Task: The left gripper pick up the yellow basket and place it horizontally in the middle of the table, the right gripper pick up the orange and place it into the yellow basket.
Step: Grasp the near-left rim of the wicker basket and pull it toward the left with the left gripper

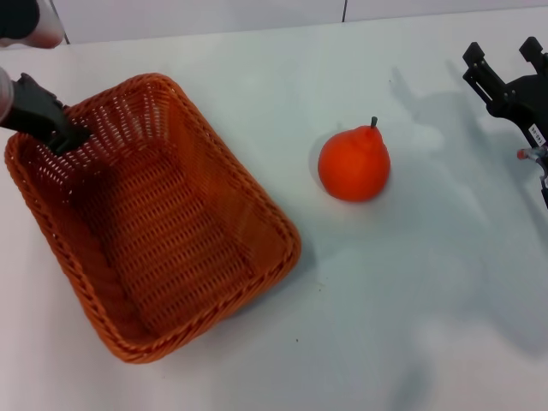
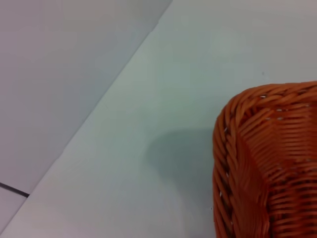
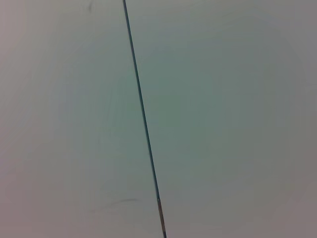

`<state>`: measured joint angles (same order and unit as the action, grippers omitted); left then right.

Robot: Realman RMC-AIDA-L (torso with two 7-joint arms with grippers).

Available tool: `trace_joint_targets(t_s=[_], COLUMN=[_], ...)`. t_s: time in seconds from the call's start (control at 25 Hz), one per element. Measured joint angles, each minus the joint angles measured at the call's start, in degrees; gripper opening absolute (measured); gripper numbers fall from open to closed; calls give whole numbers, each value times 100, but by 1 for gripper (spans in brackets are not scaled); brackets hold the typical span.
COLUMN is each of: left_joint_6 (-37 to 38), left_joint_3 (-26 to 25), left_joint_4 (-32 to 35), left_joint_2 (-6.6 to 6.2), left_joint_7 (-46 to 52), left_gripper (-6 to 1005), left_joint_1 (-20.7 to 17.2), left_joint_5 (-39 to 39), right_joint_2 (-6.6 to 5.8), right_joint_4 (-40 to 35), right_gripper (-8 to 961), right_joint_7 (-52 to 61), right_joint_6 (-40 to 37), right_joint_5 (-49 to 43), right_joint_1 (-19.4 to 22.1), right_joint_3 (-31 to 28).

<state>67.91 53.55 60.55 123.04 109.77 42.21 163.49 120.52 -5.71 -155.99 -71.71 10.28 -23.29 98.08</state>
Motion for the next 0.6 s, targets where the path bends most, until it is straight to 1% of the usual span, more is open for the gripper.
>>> trace_joint_targets(t_s=[0.12,0.24,0.44,0.52,0.6], left_joint_6=[23,113,511,654,740], left_joint_3=[-8,-50,-76,-90,-103], left_joint_4=[20,94,131,159,209], left_joint_2=[-2,-6,-164,-192,-189], left_joint_7=[-1,217,953,1111,1237], left_gripper=[299,295,287,284,277], left_joint_1=[-14,-2,160,193,202], left_joint_5=[7,17,19,19,19], right_joint_2=[0,6,7,7,7], right_joint_4=[8,28,36,36,35], right_gripper=[932,932,932,932,931], right_joint_7=[2,3,5,6,7], right_joint_6=[-31,-44,-48,-50,-52], right_joint_5=[0,0,0,0,0], right_joint_1=[0,0,5,7,8], right_joint_3=[0,0,6,9,14])
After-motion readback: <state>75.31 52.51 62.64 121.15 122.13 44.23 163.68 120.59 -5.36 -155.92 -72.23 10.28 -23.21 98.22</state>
